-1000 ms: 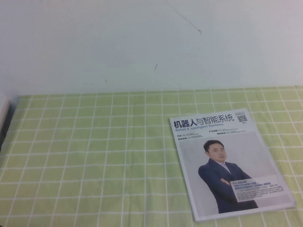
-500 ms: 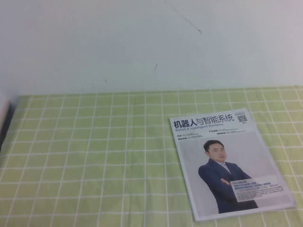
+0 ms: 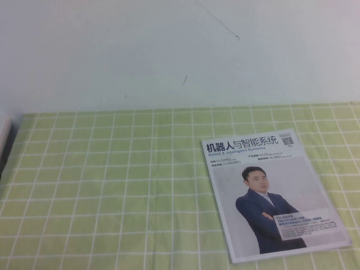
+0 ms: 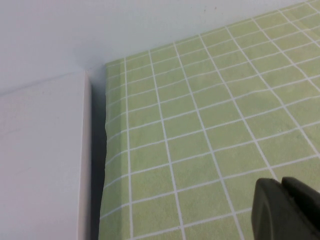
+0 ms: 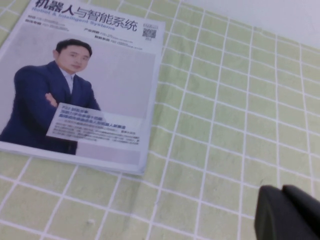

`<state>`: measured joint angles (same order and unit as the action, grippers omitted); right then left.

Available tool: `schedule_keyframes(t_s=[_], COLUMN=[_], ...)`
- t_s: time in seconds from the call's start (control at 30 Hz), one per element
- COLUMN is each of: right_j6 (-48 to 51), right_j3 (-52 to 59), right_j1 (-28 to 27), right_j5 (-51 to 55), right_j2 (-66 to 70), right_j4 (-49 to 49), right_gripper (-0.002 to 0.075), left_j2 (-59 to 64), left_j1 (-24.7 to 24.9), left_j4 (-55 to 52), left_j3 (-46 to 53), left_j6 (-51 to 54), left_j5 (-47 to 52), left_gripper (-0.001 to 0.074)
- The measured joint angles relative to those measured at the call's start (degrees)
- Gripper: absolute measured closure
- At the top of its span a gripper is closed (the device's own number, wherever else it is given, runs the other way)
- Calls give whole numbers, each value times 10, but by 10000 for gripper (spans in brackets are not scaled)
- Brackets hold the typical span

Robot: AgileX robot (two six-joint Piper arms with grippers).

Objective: Close book
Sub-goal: 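Close the open booklet and leave it lying on the table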

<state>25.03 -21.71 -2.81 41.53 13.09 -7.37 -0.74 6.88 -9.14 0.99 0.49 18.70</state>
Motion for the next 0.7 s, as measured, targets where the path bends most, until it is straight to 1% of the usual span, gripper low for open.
schedule_keyframes(t_s=[0.13, 0.23, 0.37, 0.43, 0.53, 0.6, 0.7], right_j6=[0, -9, -28, -30, -62, -110, -148], right_j3=[34, 70, 134, 173, 221, 229, 229], right_j1=[-11, -36, -84, -92, -84, -62, -24], right_j5=[-63, -113, -180, -213, -228, -218, -217], right_j2=[-34, -78, -132, -138, -138, -138, -138], right_j4=[44, 53, 56, 59, 65, 74, 86], right_gripper=[729, 729, 729, 729, 729, 729, 729], left_j2=[0, 0, 0, 0, 0, -1, -1], left_j1=[0, 0, 0, 0, 0, 0, 0], left_j4=[0, 0, 0, 0, 0, 0, 0], left_j3=[0, 0, 0, 0, 0, 0, 0], left_j6=[0, 0, 0, 0, 0, 0, 0], left_j5=[0, 0, 0, 1, 1, 1, 1], left_gripper=[738, 738, 738, 738, 738, 738, 738])
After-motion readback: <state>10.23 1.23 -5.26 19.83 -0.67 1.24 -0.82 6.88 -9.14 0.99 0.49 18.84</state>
